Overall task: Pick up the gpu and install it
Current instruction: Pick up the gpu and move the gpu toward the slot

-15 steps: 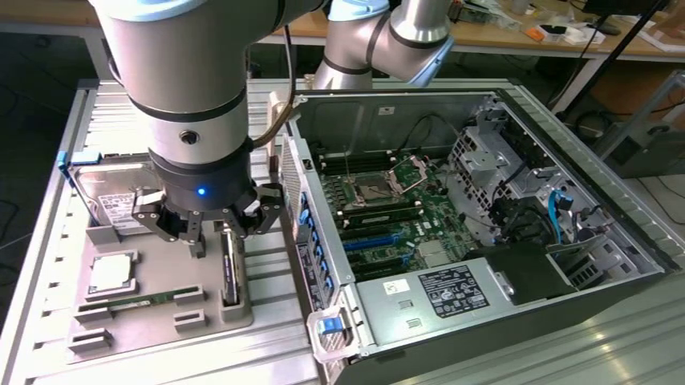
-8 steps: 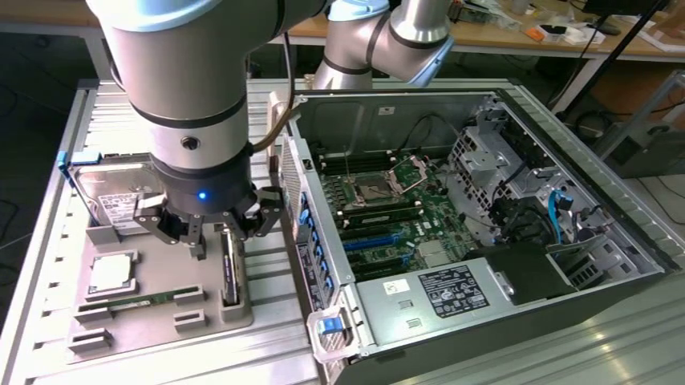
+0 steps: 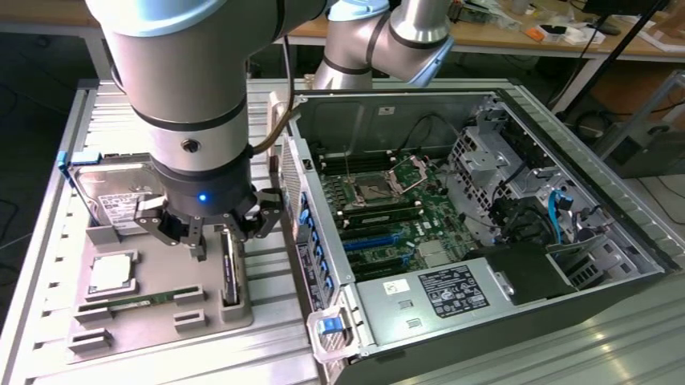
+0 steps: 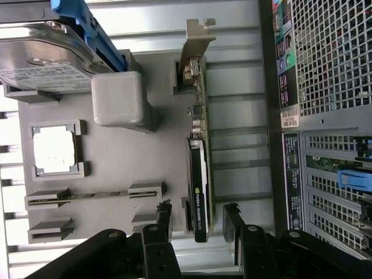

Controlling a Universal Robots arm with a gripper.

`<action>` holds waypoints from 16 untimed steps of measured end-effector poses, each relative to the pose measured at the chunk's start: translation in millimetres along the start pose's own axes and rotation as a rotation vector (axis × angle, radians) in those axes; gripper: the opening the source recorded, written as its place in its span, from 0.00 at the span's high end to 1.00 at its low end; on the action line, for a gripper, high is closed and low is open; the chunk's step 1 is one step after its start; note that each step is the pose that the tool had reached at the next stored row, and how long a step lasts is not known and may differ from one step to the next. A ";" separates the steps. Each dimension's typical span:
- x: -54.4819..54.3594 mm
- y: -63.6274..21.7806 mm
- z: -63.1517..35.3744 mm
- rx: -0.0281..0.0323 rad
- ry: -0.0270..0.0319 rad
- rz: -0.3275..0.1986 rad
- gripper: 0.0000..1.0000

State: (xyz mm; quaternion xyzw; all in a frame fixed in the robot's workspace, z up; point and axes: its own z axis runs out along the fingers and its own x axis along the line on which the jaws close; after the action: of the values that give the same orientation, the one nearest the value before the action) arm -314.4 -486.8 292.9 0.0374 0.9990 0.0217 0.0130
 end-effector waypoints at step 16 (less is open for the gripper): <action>0.8 -0.3 6.8 0.0000 0.0000 0.000 0.52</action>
State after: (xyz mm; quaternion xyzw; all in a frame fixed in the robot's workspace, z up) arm -315.0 -486.7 286.1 0.0374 0.9990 0.0217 0.0130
